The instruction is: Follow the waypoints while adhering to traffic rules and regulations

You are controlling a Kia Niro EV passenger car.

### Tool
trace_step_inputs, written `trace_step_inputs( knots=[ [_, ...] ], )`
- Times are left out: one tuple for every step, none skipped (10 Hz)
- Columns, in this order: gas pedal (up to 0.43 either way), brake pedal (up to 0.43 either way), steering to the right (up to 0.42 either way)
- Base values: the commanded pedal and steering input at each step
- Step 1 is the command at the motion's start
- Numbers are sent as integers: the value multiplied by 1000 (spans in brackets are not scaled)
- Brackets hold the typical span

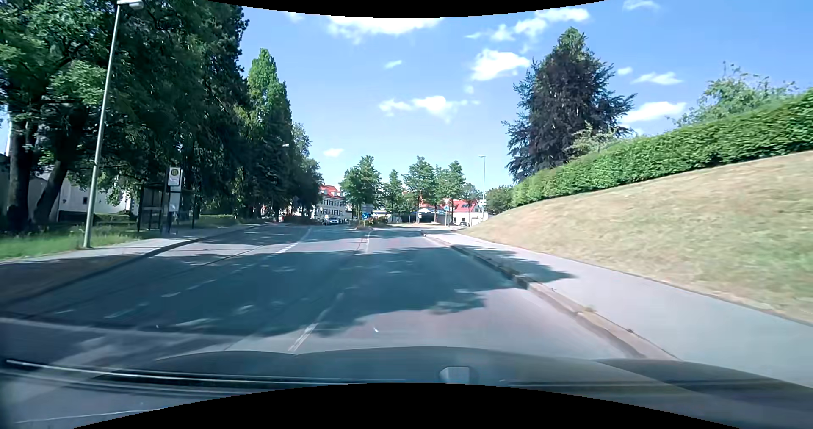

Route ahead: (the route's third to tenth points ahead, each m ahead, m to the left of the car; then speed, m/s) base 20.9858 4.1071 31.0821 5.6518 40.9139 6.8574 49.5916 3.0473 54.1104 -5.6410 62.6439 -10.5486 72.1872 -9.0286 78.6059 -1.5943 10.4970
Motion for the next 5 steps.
trace_step_inputs(
  knots=[
    [67,6,-36],
    [67,6,-34],
    [67,6,-34],
    [67,6,-31],
    [39,6,-28]
  ],
)
